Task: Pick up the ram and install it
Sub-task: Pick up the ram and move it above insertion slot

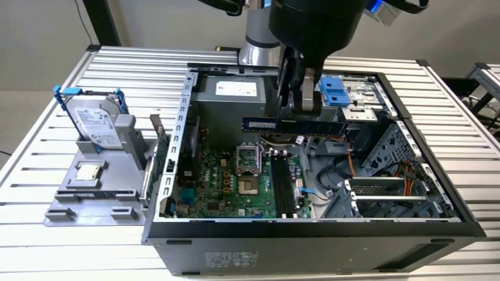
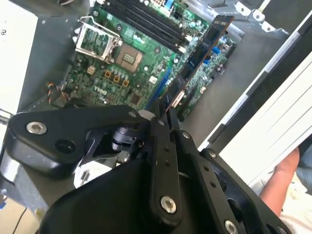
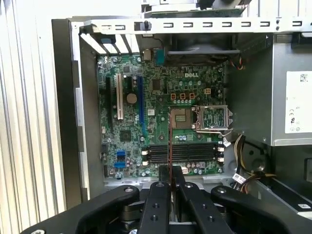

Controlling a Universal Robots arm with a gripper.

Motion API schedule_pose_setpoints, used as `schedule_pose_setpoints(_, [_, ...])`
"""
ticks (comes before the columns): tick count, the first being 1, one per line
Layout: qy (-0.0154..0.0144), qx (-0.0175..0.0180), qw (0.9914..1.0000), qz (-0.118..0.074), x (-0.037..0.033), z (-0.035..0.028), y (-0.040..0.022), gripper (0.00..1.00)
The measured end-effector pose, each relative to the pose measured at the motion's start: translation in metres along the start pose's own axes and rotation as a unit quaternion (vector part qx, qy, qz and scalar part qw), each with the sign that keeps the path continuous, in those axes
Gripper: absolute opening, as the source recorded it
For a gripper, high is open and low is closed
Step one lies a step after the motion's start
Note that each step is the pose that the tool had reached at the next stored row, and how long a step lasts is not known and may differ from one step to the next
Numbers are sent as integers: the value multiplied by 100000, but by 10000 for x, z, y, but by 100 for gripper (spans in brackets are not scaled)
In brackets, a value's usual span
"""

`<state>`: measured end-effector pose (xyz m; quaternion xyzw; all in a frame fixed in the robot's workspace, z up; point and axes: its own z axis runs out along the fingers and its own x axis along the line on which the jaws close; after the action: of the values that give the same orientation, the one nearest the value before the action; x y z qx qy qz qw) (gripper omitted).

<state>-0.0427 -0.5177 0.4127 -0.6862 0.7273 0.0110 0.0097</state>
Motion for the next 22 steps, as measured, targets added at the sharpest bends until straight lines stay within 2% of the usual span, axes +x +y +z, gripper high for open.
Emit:
schedule_pose_setpoints(7, [2, 2, 100000, 4, -9, 1, -163, 0])
schedule_pose_setpoints(11, [-1, 6, 100000, 12, -13, 2, -167, 0])
schedule_pose_setpoints(13, [-5, 34, 100000, 11, -38, 6, -166, 0])
schedule_pose_setpoints(22, [-50, 295, 100000, 15, -270, 62, -153, 0])
